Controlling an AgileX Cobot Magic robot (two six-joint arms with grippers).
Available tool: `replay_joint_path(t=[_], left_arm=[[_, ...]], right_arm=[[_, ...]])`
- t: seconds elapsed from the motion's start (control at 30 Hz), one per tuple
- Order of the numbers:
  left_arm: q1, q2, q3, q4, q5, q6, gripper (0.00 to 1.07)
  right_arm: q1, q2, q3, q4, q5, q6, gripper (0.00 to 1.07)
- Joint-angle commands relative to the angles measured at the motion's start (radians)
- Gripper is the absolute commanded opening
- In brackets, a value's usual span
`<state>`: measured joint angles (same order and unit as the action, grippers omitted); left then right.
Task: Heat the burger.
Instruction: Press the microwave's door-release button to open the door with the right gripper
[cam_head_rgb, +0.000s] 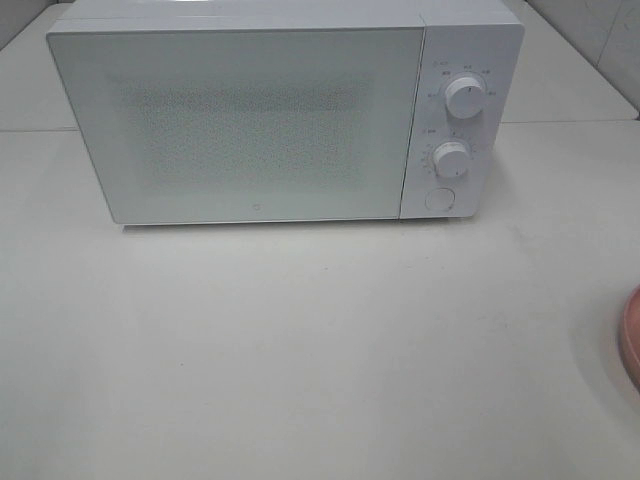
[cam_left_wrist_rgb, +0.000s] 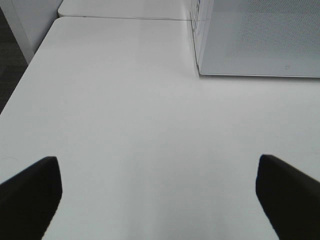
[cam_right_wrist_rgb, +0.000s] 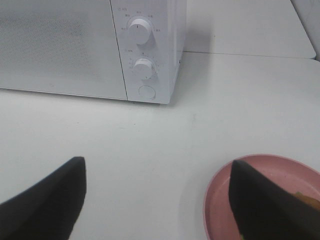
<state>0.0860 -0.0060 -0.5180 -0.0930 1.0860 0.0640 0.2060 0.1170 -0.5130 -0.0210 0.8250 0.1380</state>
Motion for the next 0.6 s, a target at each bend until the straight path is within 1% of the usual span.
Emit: replay_joint_path(t=[0.03, 0.13, 0.37, 0.6], left_arm=[[-0.006, -0.014, 0.001, 0.003, -0.017, -0.002, 0.98], [-0.006, -0.014, 0.001, 0.003, -0.017, -0.002, 0.98], [-0.006, -0.014, 0.001, 0.003, -0.017, -0.002, 0.98], [-0.006, -0.014, 0.001, 0.003, -0.017, -0.002, 0.98]], right_arm=[[-0.002, 0.055, -0.007, -0.005, -0.076, -0.012, 0.75], [-0.002, 0.118, -0.007, -0.005, -0.131, -0.012, 0.75], [-0.002, 0.187, -0.004, -0.013, -0.245, -0.012, 0.75], [-0.002, 0.284, 0.048, -0.062, -0.416, -0.014, 0.75]])
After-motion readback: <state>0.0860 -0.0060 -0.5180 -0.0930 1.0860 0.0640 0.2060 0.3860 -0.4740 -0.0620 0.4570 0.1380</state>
